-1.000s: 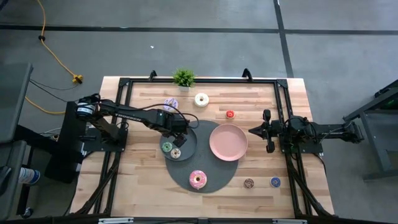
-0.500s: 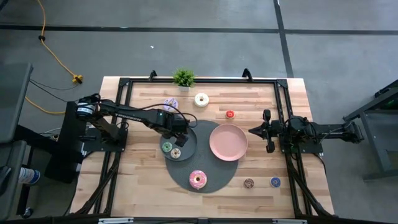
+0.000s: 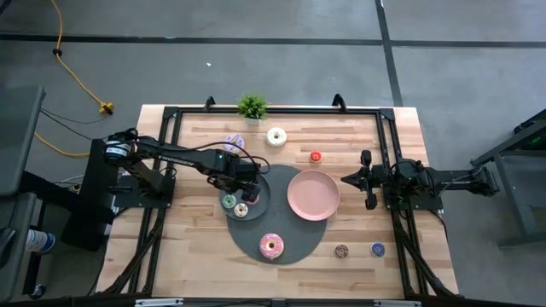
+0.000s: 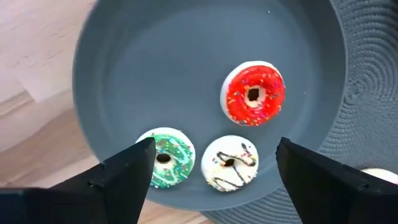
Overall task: Pick & Place donuts
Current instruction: Put the big pink donut on the pink plate
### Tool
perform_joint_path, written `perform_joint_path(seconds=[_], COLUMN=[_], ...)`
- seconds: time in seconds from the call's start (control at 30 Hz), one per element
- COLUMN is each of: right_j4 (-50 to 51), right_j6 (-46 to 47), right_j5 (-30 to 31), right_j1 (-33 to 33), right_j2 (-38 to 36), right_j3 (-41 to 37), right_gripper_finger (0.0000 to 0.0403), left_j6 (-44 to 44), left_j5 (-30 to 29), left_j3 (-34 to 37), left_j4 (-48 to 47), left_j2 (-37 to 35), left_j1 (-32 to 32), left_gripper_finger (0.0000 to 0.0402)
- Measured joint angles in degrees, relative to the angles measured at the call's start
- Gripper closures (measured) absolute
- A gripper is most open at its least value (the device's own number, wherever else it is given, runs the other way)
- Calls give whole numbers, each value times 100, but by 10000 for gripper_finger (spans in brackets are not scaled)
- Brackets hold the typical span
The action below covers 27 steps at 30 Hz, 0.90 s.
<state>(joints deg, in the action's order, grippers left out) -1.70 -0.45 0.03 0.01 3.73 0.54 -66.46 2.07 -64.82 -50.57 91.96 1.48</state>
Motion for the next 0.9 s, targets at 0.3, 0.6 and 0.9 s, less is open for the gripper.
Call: perform_joint_path(seconds=[0.3, 0.6, 0.9], right_j4=[-2, -2, -2], right_j6=[1, 2, 2], right_j5=[-1, 0, 0], right_j1=[-2, -2, -2], right_j2=[2, 1, 2], right_j3=[0, 1, 2], right_gripper_finger=[402, 402, 402], left_j6=[756, 1268, 1617], left_j5=[25, 150, 238], left_j3=[0, 0, -220], left_j4=[522, 951, 1154], left_j2=[2, 2, 2], left_j1=[20, 258, 518], left_gripper_finger=[82, 83, 83])
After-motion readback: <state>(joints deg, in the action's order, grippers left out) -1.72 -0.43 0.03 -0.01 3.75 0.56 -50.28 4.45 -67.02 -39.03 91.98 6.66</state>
